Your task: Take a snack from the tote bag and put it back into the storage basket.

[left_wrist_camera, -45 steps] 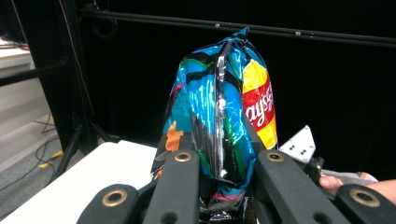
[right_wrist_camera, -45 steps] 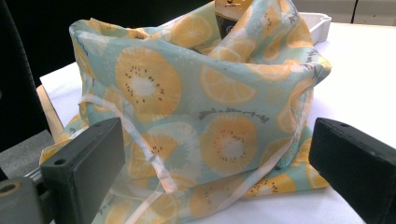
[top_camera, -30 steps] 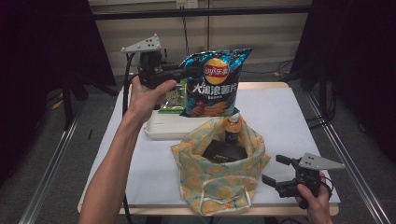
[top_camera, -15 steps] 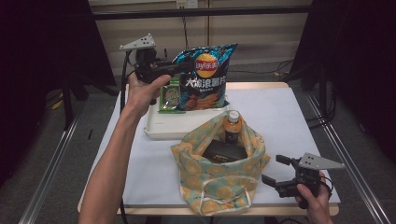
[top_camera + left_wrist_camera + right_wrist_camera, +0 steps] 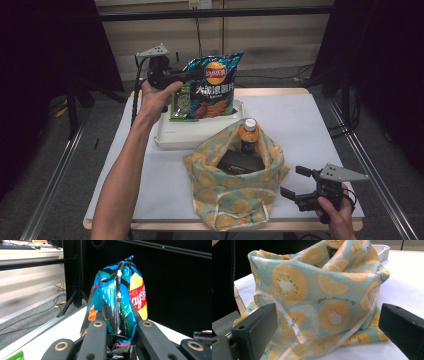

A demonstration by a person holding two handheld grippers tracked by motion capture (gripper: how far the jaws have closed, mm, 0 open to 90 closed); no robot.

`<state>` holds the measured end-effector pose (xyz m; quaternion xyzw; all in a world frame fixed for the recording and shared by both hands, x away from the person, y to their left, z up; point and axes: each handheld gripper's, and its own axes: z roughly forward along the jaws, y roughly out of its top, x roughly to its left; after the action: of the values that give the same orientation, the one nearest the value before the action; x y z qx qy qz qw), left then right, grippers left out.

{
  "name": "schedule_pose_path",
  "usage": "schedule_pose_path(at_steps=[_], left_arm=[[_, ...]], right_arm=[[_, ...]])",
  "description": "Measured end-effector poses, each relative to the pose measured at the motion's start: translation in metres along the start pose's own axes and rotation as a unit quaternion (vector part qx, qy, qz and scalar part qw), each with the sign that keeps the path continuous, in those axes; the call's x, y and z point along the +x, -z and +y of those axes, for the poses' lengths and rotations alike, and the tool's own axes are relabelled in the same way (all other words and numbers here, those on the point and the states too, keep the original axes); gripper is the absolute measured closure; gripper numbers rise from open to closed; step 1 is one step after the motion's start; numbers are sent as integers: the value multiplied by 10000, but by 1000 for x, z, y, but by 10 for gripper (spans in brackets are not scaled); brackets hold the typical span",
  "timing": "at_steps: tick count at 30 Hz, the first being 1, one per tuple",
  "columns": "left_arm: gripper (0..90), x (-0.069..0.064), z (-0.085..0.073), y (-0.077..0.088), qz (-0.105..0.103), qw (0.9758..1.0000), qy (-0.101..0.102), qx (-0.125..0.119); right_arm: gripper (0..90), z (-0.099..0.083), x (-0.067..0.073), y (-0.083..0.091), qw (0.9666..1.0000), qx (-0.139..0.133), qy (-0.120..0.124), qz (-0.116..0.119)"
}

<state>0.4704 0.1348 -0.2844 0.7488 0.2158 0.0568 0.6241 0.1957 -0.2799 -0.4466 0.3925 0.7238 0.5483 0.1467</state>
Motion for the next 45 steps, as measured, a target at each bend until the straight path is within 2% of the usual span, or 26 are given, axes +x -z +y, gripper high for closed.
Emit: schedule_pose_path(at_steps=[3,5,9,11,17,25,27,31,36,42,45], left_arm=[[828,8,-8,-7,20,9999,75,65],[829,14,-12,-12,66,9997,115,192],[828,20,-18,-19,75,9995,175,237],[828,23,-20,-22,-4,9996,198,201],[828,27,-30,-32,14,9993,232,291],[826,41,-47,-44,151,9985,391,361],[827,44,-51,-47,193,9982,390,419],[826,48,-57,-53,150,9977,382,542],[825,52,-64,-62,139,9978,466,445],[824,58,-72,-72,221,9973,342,609],[821,61,-77,-76,190,9974,416,557]], right_arm=[[19,0,0,1,10000,-2,-2,-8],[18,0,0,1,10000,3,-9,-3],[18,-1,0,-2,10000,59,0,41],[18,-1,1,-3,10000,71,2,63],[18,-1,1,-3,9999,71,29,67],[18,-1,1,-3,9999,82,13,73],[18,-1,2,-3,9999,86,4,77],[18,-1,1,-3,9999,87,1,85],[18,-1,1,-3,9999,85,0,81],[18,-1,1,-3,9999,86,11,108],[18,-1,1,-3,9999,100,4,136]])
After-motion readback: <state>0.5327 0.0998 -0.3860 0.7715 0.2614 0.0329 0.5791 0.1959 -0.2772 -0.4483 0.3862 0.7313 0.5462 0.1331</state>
